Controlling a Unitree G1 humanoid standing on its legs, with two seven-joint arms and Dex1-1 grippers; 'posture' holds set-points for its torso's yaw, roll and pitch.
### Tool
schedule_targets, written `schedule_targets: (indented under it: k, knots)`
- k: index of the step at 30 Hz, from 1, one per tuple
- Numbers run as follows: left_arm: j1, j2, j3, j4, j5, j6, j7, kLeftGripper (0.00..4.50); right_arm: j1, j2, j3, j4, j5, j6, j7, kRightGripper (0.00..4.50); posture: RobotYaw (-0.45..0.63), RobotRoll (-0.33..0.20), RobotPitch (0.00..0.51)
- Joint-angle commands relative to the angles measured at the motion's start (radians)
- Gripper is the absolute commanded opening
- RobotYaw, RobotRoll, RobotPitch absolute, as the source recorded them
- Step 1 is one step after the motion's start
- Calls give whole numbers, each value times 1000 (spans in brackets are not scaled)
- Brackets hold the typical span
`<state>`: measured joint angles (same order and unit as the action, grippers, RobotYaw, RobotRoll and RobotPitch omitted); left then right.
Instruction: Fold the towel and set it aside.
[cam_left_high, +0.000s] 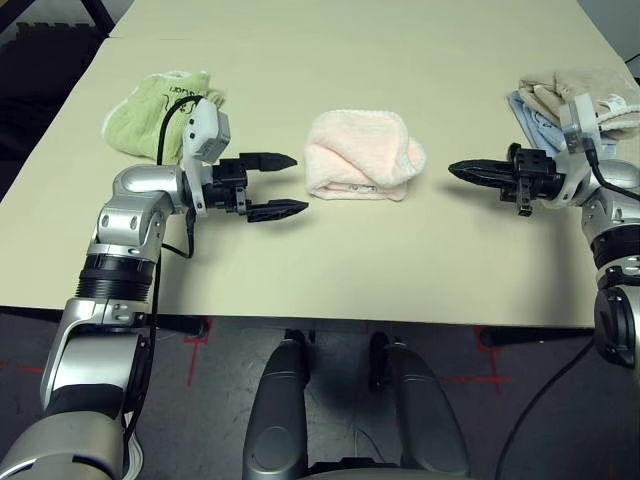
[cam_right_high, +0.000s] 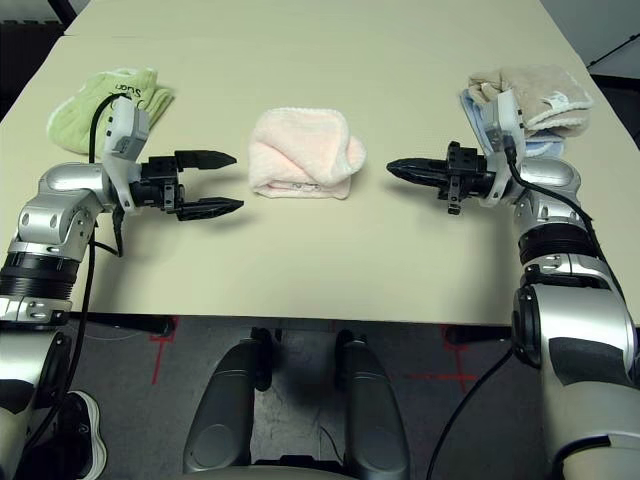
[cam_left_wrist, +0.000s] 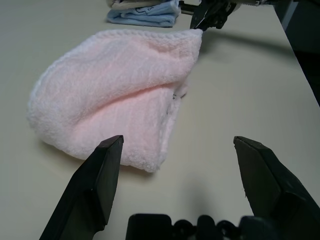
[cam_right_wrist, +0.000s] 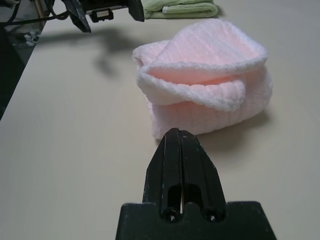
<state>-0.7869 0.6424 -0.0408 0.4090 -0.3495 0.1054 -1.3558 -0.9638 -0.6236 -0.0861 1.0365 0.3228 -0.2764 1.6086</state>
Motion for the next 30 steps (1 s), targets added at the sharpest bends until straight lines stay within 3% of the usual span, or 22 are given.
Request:
schedule_targets:
  k: [1,7,9,12,20,30]
  knots:
    - [-6,-1,-14,27,31,-54,-27,4500,14,-13,24,-23,18,-11,6,23,45,0,239]
    - [-24,-7,-13,69,54,-115,-48,4500,14,-14,44,-34,33,-11,6,23,45,0,239]
    - [-27,-10,-11,83,54,-138,-59,4108,16,-13,52,-39,35,-20,6,0,44,0,239]
    - [-32,-16,-6,97,46,-150,-71,3137,15,-10,60,-46,41,-24,6,0,44,0,239]
    - [-76,-36,34,153,15,-112,-47,20,-14,8,50,-55,70,13,6,0,45,0,240]
    - [-164,-129,31,130,8,-28,-9,20,-112,102,-20,-52,91,89,-7,0,57,0,241]
